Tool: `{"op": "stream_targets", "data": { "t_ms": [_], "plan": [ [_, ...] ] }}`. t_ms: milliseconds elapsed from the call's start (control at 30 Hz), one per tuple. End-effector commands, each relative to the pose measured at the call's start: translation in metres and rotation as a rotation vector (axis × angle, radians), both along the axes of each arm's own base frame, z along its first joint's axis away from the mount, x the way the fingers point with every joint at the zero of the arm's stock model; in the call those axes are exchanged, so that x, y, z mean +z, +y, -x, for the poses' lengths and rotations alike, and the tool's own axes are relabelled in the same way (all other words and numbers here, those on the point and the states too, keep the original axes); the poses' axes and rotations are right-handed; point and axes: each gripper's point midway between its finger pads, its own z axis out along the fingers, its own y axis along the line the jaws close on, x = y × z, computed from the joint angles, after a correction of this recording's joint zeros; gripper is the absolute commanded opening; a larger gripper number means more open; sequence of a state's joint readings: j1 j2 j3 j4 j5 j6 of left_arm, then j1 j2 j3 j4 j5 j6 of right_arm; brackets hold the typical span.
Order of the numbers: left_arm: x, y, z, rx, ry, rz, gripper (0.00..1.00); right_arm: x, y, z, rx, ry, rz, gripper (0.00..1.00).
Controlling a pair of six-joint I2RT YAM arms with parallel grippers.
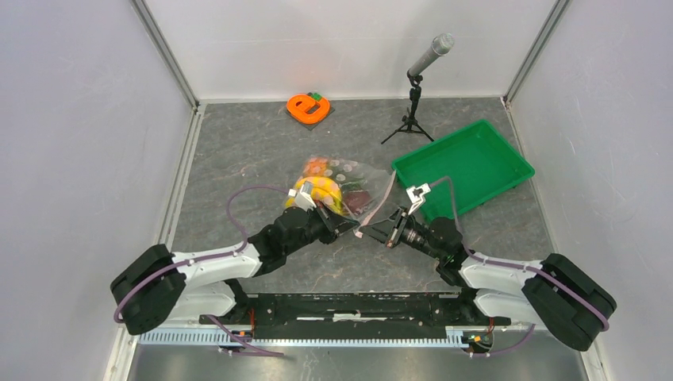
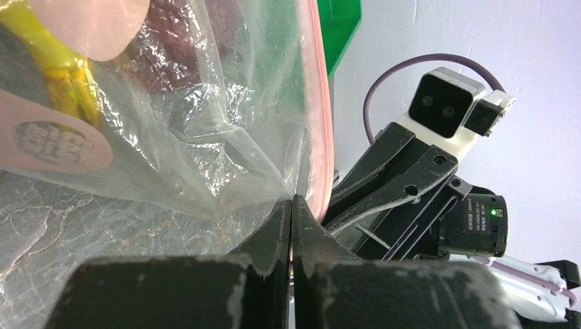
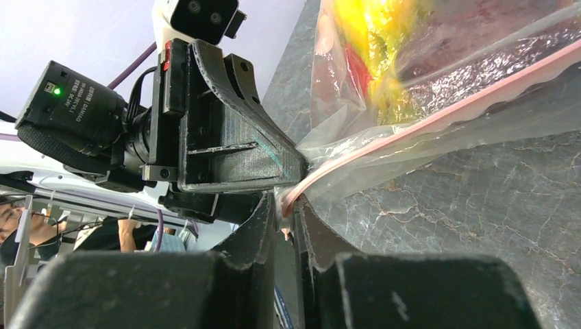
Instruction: Open the zip-top bag and remove the fake food
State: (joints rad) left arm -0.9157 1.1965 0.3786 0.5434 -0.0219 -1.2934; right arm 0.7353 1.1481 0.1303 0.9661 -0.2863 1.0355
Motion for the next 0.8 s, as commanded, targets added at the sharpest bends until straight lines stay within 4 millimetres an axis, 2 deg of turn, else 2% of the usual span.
{"op": "stream_targets", "data": {
  "t_ms": [0, 233, 467, 633, 767],
  "plan": [
    [0.005, 0.001, 0.01, -0.059, 0.007, -0.06, 0.02, 0.007, -0.011, -0.013, -0.096, -0.035, 0.001, 0.0],
    [0.003, 0.006, 0.025, -0.139, -0.011, -0.139, 0.02, 0.003, -0.021, -0.022, -0.167, -0.026, 0.03, 0.0],
    [-0.002, 0.015, 0.033, -0.208, -0.038, -0.266, 0.02, 0.005, -0.02, -0.025, -0.172, -0.026, 0.032, 0.0],
    [-0.004, 0.02, 0.037, -0.221, -0.035, -0.296, 0.02, 0.006, -0.021, -0.028, -0.183, -0.029, 0.045, 0.0],
    [-0.01, 0.032, 0.042, -0.218, -0.02, -0.343, 0.02, 0.005, -0.027, -0.033, -0.208, -0.031, 0.054, 0.0]
  ]
}}
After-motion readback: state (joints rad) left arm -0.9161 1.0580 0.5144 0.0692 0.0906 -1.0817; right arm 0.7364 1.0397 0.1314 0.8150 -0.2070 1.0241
